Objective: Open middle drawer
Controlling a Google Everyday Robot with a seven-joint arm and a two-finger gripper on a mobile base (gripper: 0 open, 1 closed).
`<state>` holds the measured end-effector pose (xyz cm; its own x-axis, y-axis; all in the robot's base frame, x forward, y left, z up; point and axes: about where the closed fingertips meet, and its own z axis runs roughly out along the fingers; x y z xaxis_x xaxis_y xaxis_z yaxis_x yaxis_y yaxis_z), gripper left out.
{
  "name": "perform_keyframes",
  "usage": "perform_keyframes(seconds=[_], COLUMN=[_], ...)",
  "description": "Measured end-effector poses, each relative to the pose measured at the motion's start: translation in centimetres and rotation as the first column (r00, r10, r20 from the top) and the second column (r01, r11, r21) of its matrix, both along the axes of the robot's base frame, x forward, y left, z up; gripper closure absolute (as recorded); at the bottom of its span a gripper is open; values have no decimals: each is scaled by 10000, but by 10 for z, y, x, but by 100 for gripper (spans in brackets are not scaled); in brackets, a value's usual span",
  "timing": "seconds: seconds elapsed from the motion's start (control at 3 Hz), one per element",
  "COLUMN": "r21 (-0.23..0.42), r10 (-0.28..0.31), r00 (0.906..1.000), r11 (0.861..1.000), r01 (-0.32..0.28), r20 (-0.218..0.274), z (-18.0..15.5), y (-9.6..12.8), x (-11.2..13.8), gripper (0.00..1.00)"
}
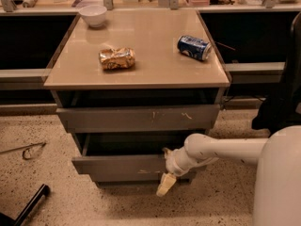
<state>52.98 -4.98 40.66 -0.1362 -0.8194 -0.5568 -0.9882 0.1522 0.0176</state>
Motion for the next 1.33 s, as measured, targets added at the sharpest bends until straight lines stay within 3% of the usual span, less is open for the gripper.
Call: perform_keyframes(seconds=[0.33,1.0,1.33], r21=[-66,-335,-724], r10=[-332,-518,-946], r00=[9983,9964,9927], r11=[9994,9982,9934], r01=[329,497,891], r20=[-481,-666,-753], z=[4,2,8], y=[0,0,-7], x=[-36,-48,-73], gripper=[0,0,0])
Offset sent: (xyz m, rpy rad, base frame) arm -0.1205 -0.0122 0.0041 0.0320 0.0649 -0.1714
